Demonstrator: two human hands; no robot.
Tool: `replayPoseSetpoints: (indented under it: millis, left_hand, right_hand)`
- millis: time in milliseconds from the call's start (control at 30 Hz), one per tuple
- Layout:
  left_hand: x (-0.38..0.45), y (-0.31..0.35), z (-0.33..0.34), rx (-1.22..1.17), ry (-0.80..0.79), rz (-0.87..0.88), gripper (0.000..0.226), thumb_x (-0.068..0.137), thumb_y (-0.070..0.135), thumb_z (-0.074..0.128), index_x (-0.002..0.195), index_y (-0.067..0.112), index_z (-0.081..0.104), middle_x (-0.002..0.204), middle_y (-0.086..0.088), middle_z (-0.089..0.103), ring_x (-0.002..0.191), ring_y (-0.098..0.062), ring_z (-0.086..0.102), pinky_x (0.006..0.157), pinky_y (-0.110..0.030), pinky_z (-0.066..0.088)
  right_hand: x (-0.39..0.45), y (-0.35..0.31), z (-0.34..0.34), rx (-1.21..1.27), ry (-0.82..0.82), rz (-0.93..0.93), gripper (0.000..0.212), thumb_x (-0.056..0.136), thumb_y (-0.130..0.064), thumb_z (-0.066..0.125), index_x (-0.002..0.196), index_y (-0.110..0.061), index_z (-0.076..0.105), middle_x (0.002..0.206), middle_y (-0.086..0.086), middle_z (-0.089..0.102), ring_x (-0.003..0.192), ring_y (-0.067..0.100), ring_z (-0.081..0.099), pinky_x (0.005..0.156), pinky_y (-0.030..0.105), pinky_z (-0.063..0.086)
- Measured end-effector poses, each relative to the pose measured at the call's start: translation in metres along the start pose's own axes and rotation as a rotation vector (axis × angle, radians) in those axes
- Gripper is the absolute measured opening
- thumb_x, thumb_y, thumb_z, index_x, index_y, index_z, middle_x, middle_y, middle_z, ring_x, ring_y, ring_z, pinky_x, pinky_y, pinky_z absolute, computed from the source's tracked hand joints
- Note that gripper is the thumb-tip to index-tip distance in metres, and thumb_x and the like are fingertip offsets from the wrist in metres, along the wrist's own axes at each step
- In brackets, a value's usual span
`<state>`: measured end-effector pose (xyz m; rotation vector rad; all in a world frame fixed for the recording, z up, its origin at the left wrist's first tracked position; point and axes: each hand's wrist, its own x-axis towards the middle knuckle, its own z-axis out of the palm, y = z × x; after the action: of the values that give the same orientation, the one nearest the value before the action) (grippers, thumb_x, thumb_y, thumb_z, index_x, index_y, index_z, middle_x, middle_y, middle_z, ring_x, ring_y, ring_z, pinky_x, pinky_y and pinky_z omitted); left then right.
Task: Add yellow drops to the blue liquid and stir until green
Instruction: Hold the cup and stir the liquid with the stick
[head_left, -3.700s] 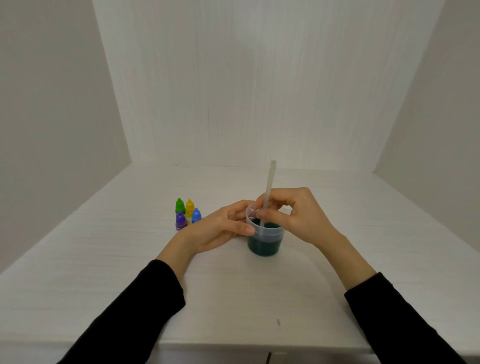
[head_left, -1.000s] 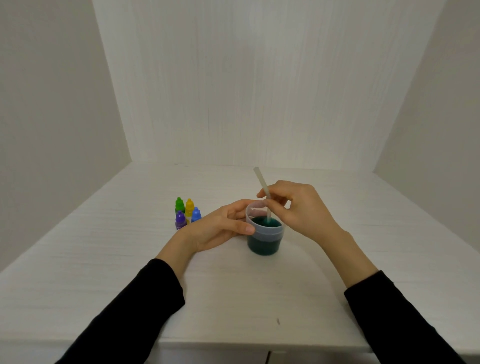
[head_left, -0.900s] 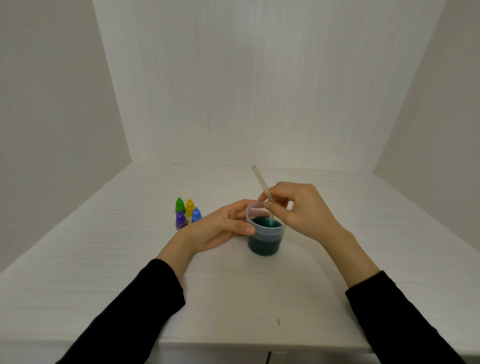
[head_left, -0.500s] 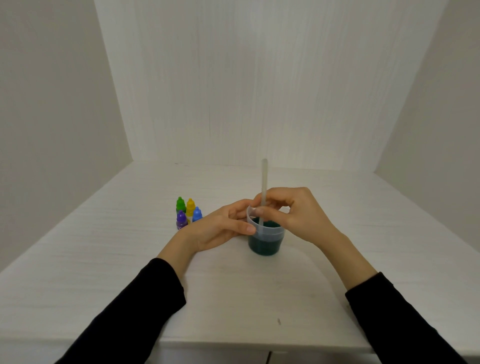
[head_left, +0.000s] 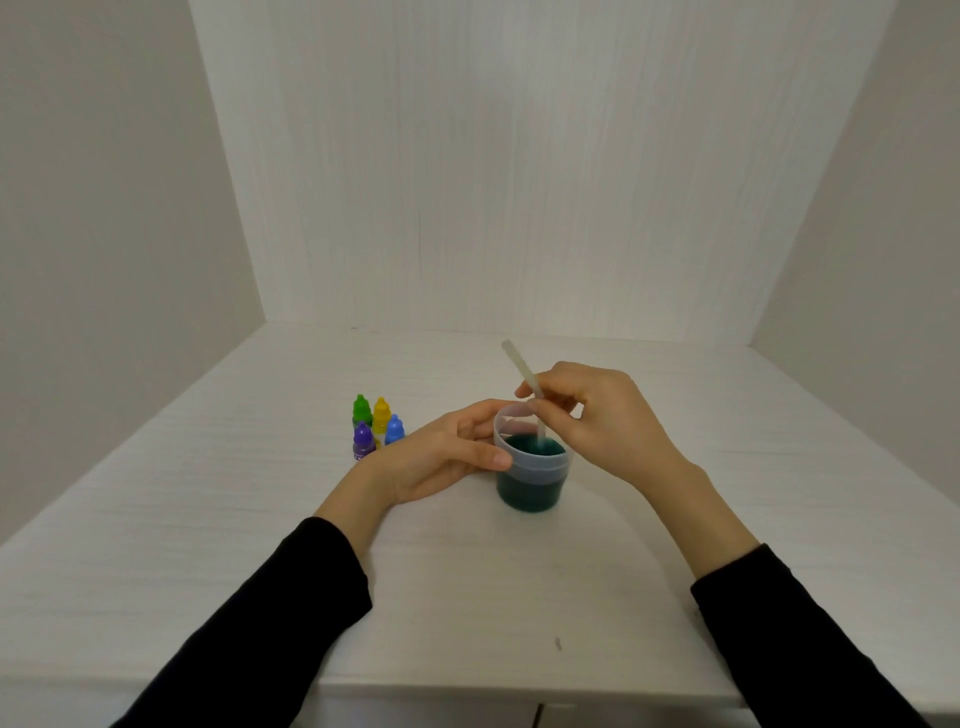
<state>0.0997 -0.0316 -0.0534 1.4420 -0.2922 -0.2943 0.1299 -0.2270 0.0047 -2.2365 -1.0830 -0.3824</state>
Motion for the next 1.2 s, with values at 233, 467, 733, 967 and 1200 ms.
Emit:
replayPoseSetpoints:
  millis: [233, 467, 733, 967, 1200]
  left_hand:
    - [0.000, -0.001, -0.001, 0.028, -0.005, 0.013, 0.060, 0.080, 0.000, 0.061, 0.136, 0.017, 0.049, 0.137, -0.002, 0.059, 0.128, -0.018, 0.053, 0.101, -0.031, 0.046]
    - [-0.001, 0.000, 0.002, 0.041, -0.018, 0.031, 0.071, 0.079, -0.002, 0.059, 0.146, 0.013, 0.039, 0.149, -0.010, 0.046, 0.138, -0.025, 0.043, 0.116, -0.047, 0.031]
    - [0.001, -0.001, -0.001, 0.023, -0.009, 0.000, 0.066, 0.080, 0.000, 0.062, 0.140, 0.019, 0.045, 0.136, 0.005, 0.060, 0.125, -0.014, 0.056, 0.100, -0.030, 0.047]
    - [0.001, 0.000, -0.001, 0.004, 0.007, -0.015, 0.068, 0.069, 0.014, 0.074, 0.133, 0.021, 0.052, 0.133, -0.001, 0.062, 0.126, -0.017, 0.056, 0.096, -0.027, 0.048]
    - [0.000, -0.001, -0.001, 0.021, -0.002, 0.011, 0.062, 0.080, -0.001, 0.059, 0.138, 0.017, 0.047, 0.139, -0.002, 0.057, 0.130, -0.020, 0.052, 0.104, -0.035, 0.046]
  right_hand:
    - [-0.004, -0.003, -0.004, 0.215, -0.044, 0.009, 0.009, 0.083, -0.018, 0.068, 0.086, -0.022, 0.075, 0.072, -0.007, 0.067, 0.067, 0.015, 0.058, 0.065, 0.035, 0.051]
    - [-0.004, -0.006, 0.004, 0.353, -0.063, 0.025, 0.007, 0.083, -0.020, 0.070, 0.089, -0.022, 0.073, 0.082, -0.007, 0.073, 0.078, 0.009, 0.067, 0.075, 0.023, 0.053]
    - [0.001, -0.001, 0.009, 0.240, -0.021, 0.076, 0.011, 0.087, -0.025, 0.064, 0.096, -0.026, 0.071, 0.092, -0.012, 0.072, 0.085, 0.005, 0.066, 0.080, 0.022, 0.053]
    - [0.001, 0.003, 0.001, 0.057, 0.021, 0.034, 0.015, 0.091, -0.024, 0.059, 0.100, -0.026, 0.070, 0.088, -0.013, 0.065, 0.075, 0.008, 0.060, 0.073, 0.028, 0.053]
    - [-0.003, 0.001, -0.002, 0.257, -0.053, 0.020, 0.008, 0.082, -0.027, 0.066, 0.085, -0.028, 0.074, 0.073, -0.013, 0.067, 0.068, 0.009, 0.059, 0.065, 0.025, 0.049]
